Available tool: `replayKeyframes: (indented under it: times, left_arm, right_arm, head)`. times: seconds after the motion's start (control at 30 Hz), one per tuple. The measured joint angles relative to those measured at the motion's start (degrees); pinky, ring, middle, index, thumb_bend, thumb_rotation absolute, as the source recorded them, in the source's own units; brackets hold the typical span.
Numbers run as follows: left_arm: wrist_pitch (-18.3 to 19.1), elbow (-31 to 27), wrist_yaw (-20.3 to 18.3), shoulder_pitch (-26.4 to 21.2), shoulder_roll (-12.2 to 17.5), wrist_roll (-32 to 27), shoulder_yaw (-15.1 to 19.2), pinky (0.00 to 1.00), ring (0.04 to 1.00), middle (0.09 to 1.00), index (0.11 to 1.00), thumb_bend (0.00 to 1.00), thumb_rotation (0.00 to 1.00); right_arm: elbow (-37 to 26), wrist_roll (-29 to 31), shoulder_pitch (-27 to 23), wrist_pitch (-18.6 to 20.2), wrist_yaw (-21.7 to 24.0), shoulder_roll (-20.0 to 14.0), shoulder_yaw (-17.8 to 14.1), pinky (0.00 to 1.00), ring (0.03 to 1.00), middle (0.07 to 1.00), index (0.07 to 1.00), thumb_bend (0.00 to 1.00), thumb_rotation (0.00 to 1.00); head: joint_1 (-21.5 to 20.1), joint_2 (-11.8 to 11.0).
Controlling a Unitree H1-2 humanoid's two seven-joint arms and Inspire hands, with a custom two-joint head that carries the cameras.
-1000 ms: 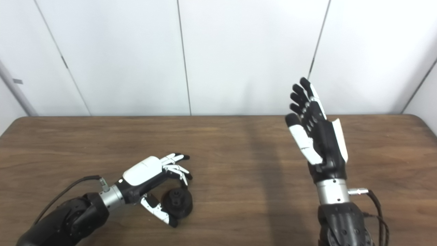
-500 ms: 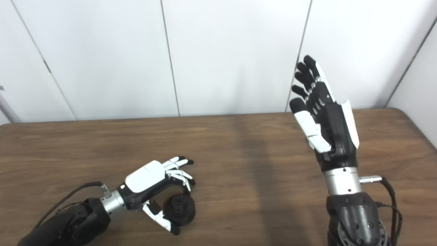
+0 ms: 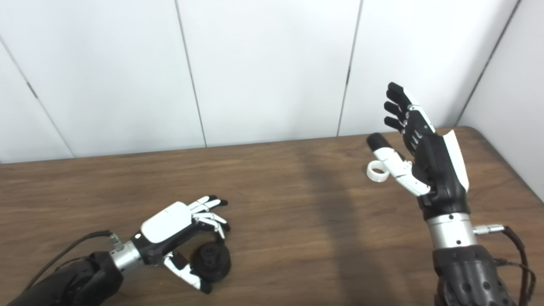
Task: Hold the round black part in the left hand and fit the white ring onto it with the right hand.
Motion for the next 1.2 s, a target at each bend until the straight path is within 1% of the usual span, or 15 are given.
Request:
replayKeyframes:
  times: [0.1, 0.2, 0.33, 0.4, 0.47, 0.63, 0.7, 0.73, 0.83, 0.9, 0.97, 1.0, 1.03, 1.13, 1.2]
  left_arm:
    - [0.0, 0.0, 0.0, -0.1, 0.1, -0.5, -0.4, 1.00, 0.965, 0.741, 0.480, 0.52, 0.06]
    - [0.0, 0.3, 0.5, -0.2, 0.2, -1.2, -1.0, 1.00, 0.967, 0.743, 0.480, 0.52, 0.06]
    - [-0.3, 0.9, 1.6, -0.5, 0.2, -1.5, -2.0, 1.00, 0.965, 0.740, 0.480, 0.52, 0.06]
    - [-0.3, 1.0, 1.9, -0.6, 0.2, -1.6, -2.4, 1.00, 0.961, 0.741, 0.480, 0.52, 0.06]
    - [-0.3, 1.0, 2.3, -0.7, 0.3, -1.8, -2.8, 1.00, 0.959, 0.740, 0.480, 0.52, 0.06]
    - [-0.4, 1.1, 3.5, -0.7, 0.4, -1.8, -3.9, 1.00, 0.965, 0.743, 0.480, 0.52, 0.06]
    - [-0.5, 1.1, 3.6, -0.7, 0.4, -1.8, -4.0, 1.00, 0.968, 0.745, 0.480, 0.52, 0.06]
    - [-0.5, 1.1, 3.6, -0.7, 0.5, -1.9, -4.1, 1.00, 0.967, 0.747, 0.480, 0.52, 0.06]
    - [-0.6, 1.1, 3.9, -0.7, 0.7, -2.0, -4.4, 1.00, 0.962, 0.747, 0.480, 0.52, 0.06]
    - [-0.6, 1.1, 4.1, -0.9, 0.8, -2.0, -4.8, 1.00, 0.964, 0.747, 0.480, 0.52, 0.06]
    - [-0.6, 1.1, 4.4, -1.0, 0.9, -2.1, -5.1, 1.00, 0.964, 0.747, 0.480, 0.52, 0.06]
    - [-0.6, 1.1, 4.5, -1.0, 0.9, -2.1, -5.3, 1.00, 0.964, 0.747, 0.480, 0.52, 0.06]
    - [-0.6, 1.1, 4.6, -1.0, 1.0, -2.2, -5.4, 1.00, 0.965, 0.747, 0.480, 0.52, 0.06]
    - [-0.6, 1.0, 4.6, -1.0, 1.2, -2.8, -5.6, 1.00, 0.962, 0.745, 0.480, 0.52, 0.06]
    - [-0.6, 1.1, 4.7, -1.1, 1.5, -3.3, -5.9, 1.00, 0.959, 0.742, 0.480, 0.52, 0.06]
  right_arm:
    - [0.0, -3.6, -0.1, 0.8, -0.1, -0.6, -0.6, 0.75, 0.850, 0.874, 0.844, 0.49, 0.49]
    - [0.0, -6.1, -1.6, 4.5, -0.1, -1.4, -2.4, 0.76, 0.834, 0.849, 0.834, 0.50, 0.47]
    - [0.6, -6.8, -4.3, 6.1, 0.6, -5.2, -4.0, 0.71, 0.830, 0.841, 0.794, 0.57, 0.33]
    - [2.3, -6.5, -5.3, 6.1, 1.1, -7.1, -4.6, 0.72, 0.840, 0.835, 0.781, 0.60, 0.23]
    - [4.4, -6.1, -5.6, 6.1, 1.4, -7.9, -4.8, 0.75, 0.855, 0.842, 0.789, 0.61, 0.19]
    - [9.5, -5.5, -5.3, 6.2, 2.5, -8.6, -5.1, 0.77, 0.865, 0.854, 0.802, 0.64, 0.16]
    - [10.9, -5.2, -5.3, 6.2, 3.7, -10.2, -5.0, 0.77, 0.873, 0.864, 0.800, 0.66, 0.17]
    - [11.4, -5.5, -5.3, 6.1, 4.1, -11.4, -4.9, 0.76, 0.864, 0.858, 0.794, 0.67, 0.19]
    - [12.8, -8.0, -5.2, 6.0, 5.5, -15.6, -3.5, 0.79, 0.866, 0.850, 0.786, 0.71, 0.23]
    - [14.3, -9.3, -5.3, 5.7, 6.5, -18.5, -2.2, 0.81, 0.870, 0.847, 0.781, 0.74, 0.21]
    - [16.8, -10.5, -5.3, 4.5, 8.0, -21.1, -0.6, 0.78, 0.860, 0.854, 0.771, 0.78, 0.22]
    - [18.2, -11.4, -5.3, 3.7, 9.0, -22.9, 0.8, 0.78, 0.866, 0.858, 0.767, 0.79, 0.22]
    - [19.2, -12.2, -5.3, 3.3, 10.4, -24.9, 2.2, 0.83, 0.902, 0.869, 0.754, 0.84, 0.22]
    - [20.6, -14.1, -6.5, 3.1, 15.1, -30.2, 5.9, 0.87, 0.940, 0.881, 0.739, 0.88, 0.21]
    - [21.8, -14.9, -8.7, 3.1, 17.8, -32.7, 7.7, 0.89, 0.965, 0.890, 0.726, 0.90, 0.19]
  head:
    - [-0.3, 0.1]
    - [-1.1, 0.1]
    - [-1.9, -0.4]
    - [-1.9, -0.7]
    - [-2.0, -1.1]
    - [-2.6, -1.1]
    - [-2.7, -1.2]
    - [-3.0, -1.4]
    - [-3.5, -1.6]
    - [-3.8, -1.7]
    - [-4.3, -1.9]
    - [-4.4, -1.9]
    - [-4.7, -2.1]
    - [-5.6, -2.6]
    - [-6.2, -2.8]
